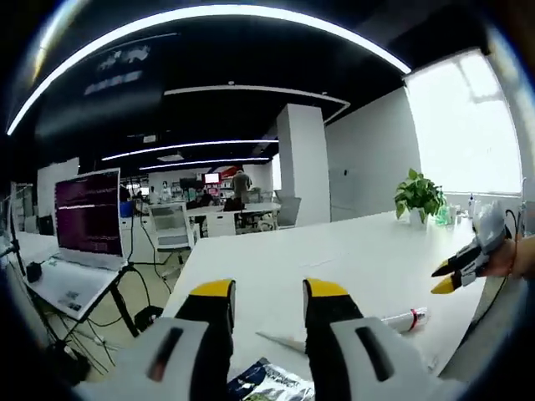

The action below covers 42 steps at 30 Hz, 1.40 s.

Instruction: Arrange the skincare products in the storage area until every visible bottle or jar stands upright without overlapping.

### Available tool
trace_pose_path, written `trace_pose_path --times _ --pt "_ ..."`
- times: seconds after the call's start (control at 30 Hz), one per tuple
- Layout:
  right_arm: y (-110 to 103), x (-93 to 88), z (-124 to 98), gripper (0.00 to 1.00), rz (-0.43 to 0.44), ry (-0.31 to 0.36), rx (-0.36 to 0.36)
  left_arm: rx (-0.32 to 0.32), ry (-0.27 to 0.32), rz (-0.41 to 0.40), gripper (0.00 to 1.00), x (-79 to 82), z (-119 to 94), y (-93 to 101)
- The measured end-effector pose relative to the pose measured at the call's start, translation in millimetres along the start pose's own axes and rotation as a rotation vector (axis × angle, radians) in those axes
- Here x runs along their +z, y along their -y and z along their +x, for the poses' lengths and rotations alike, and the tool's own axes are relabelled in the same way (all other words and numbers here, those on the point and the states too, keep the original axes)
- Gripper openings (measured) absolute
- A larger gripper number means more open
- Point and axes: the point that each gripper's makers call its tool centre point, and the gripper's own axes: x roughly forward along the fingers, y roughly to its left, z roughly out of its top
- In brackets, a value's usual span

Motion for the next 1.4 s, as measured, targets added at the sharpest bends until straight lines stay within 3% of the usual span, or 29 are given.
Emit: trace_pose_path --times 0.07,0.13,0.23,0.33,0.4,0.43,0.47,0.53,0.6,1.03,1.4 --pt "-1.0 -1.6 1.9 0.27 -0.01 -0.009 0.007 -0.003 0.021 -0.064 0.27 -1.2 6.9 16.3" --pt "-1.1 -0.1 2.3 0.27 -0.011 -0.003 0.011 -0.002 0.017 -0.043 0.27 -11.5 9.2 29.1" --pt "-1.2 -3.0 3.4 0.28 -0.011 -0.015 0.014 -0.004 -0.058 -0.036 0.26 -41.2 6.8 41.0" --pt "-0.9 -5.3 4.5 0.28 -0.015 -0.025 0.018 -0.009 -0.112 -0.015 0.26 -58.6 4.4 44.0" --pt "-1.6 -4.9 5.8 0.28 -0.01 -0.027 0.022 -0.017 -0.097 0.007 0.25 -54.8 6.2 42.1" --pt "-2.0 -5.3 6.7 0.28 -0.014 -0.032 0.023 -0.029 -0.062 0.061 0.27 -50.9 9.0 41.3" --pt "-2.2 -5.8 7.5 0.28 -0.017 -0.034 0.023 -0.026 -0.071 0.114 0.29 -55.0 11.0 38.3" --pt "-2.9 -6.6 8.8 0.29 -0.023 -0.041 0.021 -0.005 -0.149 0.095 0.29 -69.4 11.5 31.5" --pt "-3.4 -10.1 10.3 0.29 -0.051 -0.063 0.016 -0.011 -0.169 0.051 0.28 -74.4 11.9 30.7" --pt "10.8 -14.5 21.1 0.29 -0.035 -0.094 0.053 0.0 -0.253 0.065 0.3 -89.9 10.9 27.6" --pt "-14.7 -26.4 56.2 0.3 -0.175 -0.194 0.196 -0.01 -0.29 0.09 0.28 -97.4 10.4 30.1"
